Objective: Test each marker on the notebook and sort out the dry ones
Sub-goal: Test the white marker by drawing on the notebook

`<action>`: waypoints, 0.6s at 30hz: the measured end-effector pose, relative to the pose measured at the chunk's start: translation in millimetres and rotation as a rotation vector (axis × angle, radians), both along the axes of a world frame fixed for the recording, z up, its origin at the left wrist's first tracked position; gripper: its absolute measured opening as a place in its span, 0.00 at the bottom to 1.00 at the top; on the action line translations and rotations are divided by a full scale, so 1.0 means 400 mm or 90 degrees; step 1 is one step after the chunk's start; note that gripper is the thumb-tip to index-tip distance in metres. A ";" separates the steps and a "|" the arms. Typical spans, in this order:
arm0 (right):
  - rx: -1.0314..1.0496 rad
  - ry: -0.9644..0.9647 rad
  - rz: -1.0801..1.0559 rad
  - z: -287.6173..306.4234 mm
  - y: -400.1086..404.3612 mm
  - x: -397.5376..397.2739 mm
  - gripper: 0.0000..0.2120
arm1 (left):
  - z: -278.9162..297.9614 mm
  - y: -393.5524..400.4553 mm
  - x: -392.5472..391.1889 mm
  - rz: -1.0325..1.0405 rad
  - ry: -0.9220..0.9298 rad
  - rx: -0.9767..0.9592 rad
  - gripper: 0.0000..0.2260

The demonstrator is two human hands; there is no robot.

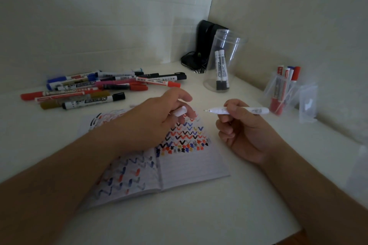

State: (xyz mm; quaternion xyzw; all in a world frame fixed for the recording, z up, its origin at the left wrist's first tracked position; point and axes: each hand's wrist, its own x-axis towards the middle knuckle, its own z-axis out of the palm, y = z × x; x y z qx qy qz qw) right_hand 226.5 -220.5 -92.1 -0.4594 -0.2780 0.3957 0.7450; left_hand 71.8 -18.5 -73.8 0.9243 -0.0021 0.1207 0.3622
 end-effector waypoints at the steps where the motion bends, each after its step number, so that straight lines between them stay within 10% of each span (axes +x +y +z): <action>1: 0.000 -0.005 -0.001 0.000 0.001 -0.001 0.17 | 0.002 -0.004 -0.001 -0.009 -0.004 -0.033 0.10; 18: -0.060 -0.112 -0.036 -0.007 0.010 -0.022 0.09 | 0.006 -0.030 0.007 0.006 0.029 0.043 0.12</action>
